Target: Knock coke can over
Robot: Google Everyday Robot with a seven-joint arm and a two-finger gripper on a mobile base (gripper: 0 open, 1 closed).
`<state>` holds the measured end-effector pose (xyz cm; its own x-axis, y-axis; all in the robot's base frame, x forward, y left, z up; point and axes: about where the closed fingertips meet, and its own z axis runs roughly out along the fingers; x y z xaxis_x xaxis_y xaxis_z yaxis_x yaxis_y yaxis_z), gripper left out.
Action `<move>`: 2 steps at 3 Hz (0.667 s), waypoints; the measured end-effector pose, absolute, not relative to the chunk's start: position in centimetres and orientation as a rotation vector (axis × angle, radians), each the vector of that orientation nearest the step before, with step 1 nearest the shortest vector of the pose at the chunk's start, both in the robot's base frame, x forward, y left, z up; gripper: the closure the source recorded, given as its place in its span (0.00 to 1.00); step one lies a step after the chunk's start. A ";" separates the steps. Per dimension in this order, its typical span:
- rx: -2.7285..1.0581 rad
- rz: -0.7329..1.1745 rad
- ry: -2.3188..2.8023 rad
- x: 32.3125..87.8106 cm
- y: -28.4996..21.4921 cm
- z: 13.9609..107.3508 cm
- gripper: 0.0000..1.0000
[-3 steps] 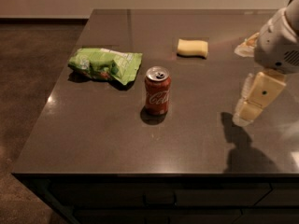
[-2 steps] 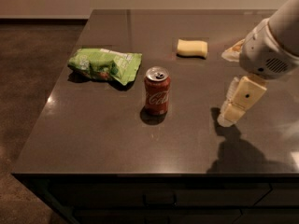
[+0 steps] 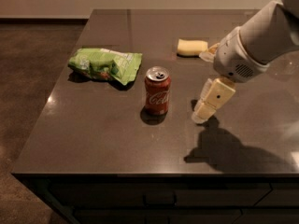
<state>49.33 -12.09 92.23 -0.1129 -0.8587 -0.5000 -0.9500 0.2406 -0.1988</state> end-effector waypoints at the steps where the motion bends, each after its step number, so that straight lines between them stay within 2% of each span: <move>1: -1.651 0.282 1.954 50.1 -9.9 91.8 0.00; 2: -1.659 0.325 1.925 50.8 -8.0 91.4 0.00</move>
Offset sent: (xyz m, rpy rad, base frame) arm 0.0266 0.0646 -0.0176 0.1141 0.0177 0.0880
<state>50.79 -8.03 91.40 -0.0662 -0.8242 -0.5624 -0.9633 0.1998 -0.1794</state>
